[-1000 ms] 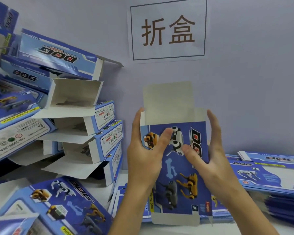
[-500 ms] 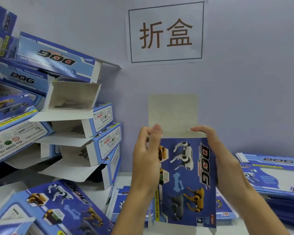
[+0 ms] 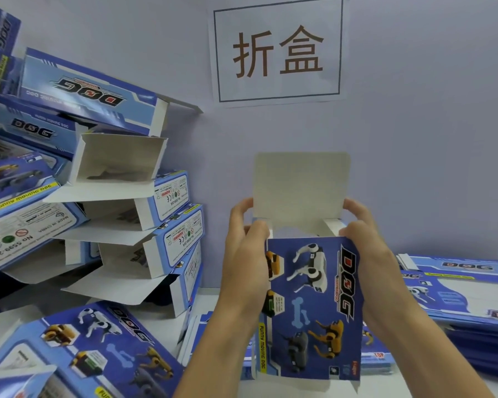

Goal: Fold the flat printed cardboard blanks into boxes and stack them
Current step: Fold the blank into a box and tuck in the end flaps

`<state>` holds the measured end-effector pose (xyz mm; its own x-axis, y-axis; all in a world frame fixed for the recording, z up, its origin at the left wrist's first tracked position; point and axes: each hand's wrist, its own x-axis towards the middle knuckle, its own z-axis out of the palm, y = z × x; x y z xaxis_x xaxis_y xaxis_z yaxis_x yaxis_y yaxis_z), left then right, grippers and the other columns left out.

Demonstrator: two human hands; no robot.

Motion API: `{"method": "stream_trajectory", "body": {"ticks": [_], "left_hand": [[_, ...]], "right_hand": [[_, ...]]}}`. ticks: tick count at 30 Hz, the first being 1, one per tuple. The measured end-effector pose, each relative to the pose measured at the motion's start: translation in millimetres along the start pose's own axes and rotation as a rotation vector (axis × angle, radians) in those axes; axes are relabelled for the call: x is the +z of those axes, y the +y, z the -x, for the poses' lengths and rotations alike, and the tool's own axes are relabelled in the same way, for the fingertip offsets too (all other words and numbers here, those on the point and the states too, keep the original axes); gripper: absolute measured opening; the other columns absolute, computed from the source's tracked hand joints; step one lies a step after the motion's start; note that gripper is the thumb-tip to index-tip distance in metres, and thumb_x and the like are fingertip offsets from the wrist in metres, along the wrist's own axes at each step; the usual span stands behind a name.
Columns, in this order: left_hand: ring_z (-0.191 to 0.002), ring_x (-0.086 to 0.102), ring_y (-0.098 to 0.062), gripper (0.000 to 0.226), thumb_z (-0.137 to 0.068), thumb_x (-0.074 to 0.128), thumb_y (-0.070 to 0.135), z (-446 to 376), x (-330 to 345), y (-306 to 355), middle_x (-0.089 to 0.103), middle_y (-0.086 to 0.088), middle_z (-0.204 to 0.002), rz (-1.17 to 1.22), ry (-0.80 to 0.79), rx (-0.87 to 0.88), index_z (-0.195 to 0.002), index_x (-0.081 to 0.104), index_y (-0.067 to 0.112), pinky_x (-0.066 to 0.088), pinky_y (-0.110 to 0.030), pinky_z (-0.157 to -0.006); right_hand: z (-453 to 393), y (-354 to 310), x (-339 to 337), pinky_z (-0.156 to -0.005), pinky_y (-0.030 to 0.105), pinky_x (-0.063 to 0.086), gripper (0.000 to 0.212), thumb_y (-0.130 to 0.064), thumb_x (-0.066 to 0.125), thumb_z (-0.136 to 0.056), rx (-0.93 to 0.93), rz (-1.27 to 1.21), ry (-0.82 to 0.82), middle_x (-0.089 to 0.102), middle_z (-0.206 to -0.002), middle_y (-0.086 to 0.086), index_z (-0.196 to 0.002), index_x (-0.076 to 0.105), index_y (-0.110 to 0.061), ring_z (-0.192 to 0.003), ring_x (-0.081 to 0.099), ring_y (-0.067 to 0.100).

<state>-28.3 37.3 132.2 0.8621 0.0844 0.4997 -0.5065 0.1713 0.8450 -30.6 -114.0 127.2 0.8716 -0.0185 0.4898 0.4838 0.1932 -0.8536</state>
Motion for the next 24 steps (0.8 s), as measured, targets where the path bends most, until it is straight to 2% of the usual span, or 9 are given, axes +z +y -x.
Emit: {"method": "stream_trajectory", "body": {"ticks": [1, 4, 6, 10, 15, 18, 19, 21, 24], "left_hand": [[-0.072, 0.058, -0.016, 0.034, -0.100, 0.042, 0.019, 1, 0, 0, 0.063, -0.008, -0.089, 0.004, 0.021, 0.015, -0.106, 0.057, 0.049, 0.049, -0.030, -0.059], [-0.058, 0.049, -0.010, 0.029, -0.098, 0.044, 0.022, 2, 0, 0, 0.054, 0.009, -0.067, -0.004, 0.074, 0.099, -0.088, 0.060, 0.045, 0.040, -0.020, -0.047], [-0.057, 0.053, -0.008, 0.022, -0.091, 0.047, 0.032, 3, 2, 2, 0.062, 0.016, -0.070, 0.007, 0.082, 0.145, -0.084, 0.062, 0.046, 0.042, -0.017, -0.047], [-0.082, 0.067, -0.012, 0.023, -0.082, 0.047, 0.047, 2, 1, 1, 0.071, 0.014, -0.087, 0.126, 0.077, 0.134, -0.084, 0.070, 0.045, 0.056, -0.028, -0.065], [-0.086, 0.074, -0.023, 0.038, -0.084, 0.041, 0.047, 2, 2, -1, 0.074, -0.010, -0.096, 0.141, 0.190, 0.118, -0.088, 0.066, 0.018, 0.056, -0.028, -0.055], [-0.074, 0.071, -0.007, 0.032, -0.092, 0.040, 0.042, 2, 5, 2, 0.073, 0.002, -0.090, 0.105, 0.193, 0.150, -0.086, 0.067, 0.027, 0.048, -0.019, -0.046], [-0.072, 0.067, 0.001, 0.033, -0.099, 0.039, 0.040, 0, 4, 1, 0.071, 0.014, -0.087, 0.092, 0.188, 0.158, -0.084, 0.068, 0.038, 0.048, -0.016, -0.049], [-0.097, 0.063, 0.007, 0.031, -0.105, 0.034, 0.040, -3, 2, 2, 0.065, 0.026, -0.105, 0.073, 0.171, 0.133, -0.102, 0.062, 0.051, 0.052, -0.015, -0.073], [-0.114, 0.059, 0.001, 0.031, -0.103, 0.035, 0.044, -6, -5, 0, 0.059, 0.017, -0.121, 0.091, 0.114, 0.025, -0.129, 0.052, 0.042, 0.052, -0.024, -0.092]], "right_hand": [[0, 1, 0, -0.044, 0.033, 0.049, 0.027, -0.039, 0.047, -0.076, -0.008, -0.007, 0.016, 0.058, -0.056, 0.002, -0.097, 0.058, -0.052, -0.049, 0.059, 0.017], [1, 4, 1, -0.046, 0.034, 0.045, 0.011, -0.034, 0.049, -0.079, -0.075, -0.022, 0.070, 0.054, -0.058, 0.002, -0.087, 0.054, -0.039, -0.049, 0.056, 0.020], [1, 6, 1, -0.052, 0.037, 0.047, 0.007, -0.034, 0.050, -0.081, -0.129, -0.028, 0.082, 0.057, -0.065, 0.004, -0.087, 0.053, -0.035, -0.054, 0.060, 0.021], [2, 10, 3, -0.082, 0.049, 0.052, 0.020, -0.045, 0.053, -0.081, -0.205, -0.091, 0.066, 0.066, -0.109, 0.006, -0.097, 0.062, -0.037, -0.099, 0.064, 0.029], [8, 11, 2, -0.054, 0.032, 0.055, 0.033, -0.040, 0.038, -0.097, -0.182, -0.178, 0.032, 0.074, -0.092, 0.007, -0.091, 0.064, -0.021, -0.071, 0.072, 0.027], [7, 12, -3, -0.058, 0.034, 0.058, 0.035, -0.044, 0.043, -0.092, -0.163, -0.188, -0.033, 0.075, -0.092, 0.007, -0.105, 0.068, -0.022, -0.075, 0.073, 0.025], [8, 11, -5, -0.066, 0.031, 0.060, 0.037, -0.039, 0.045, -0.092, -0.176, -0.141, -0.074, 0.076, -0.091, 0.000, -0.116, 0.067, -0.022, -0.079, 0.074, 0.018], [5, 8, -11, -0.080, 0.022, 0.058, 0.049, -0.017, 0.050, -0.091, -0.205, 0.005, -0.131, 0.076, -0.092, -0.013, -0.139, 0.055, -0.024, -0.088, 0.073, 0.007], [6, 0, -15, -0.078, 0.047, 0.060, 0.068, -0.026, 0.069, -0.083, -0.112, 0.027, -0.214, 0.073, -0.114, 0.007, -0.138, 0.042, -0.057, -0.100, 0.071, 0.035]]}}
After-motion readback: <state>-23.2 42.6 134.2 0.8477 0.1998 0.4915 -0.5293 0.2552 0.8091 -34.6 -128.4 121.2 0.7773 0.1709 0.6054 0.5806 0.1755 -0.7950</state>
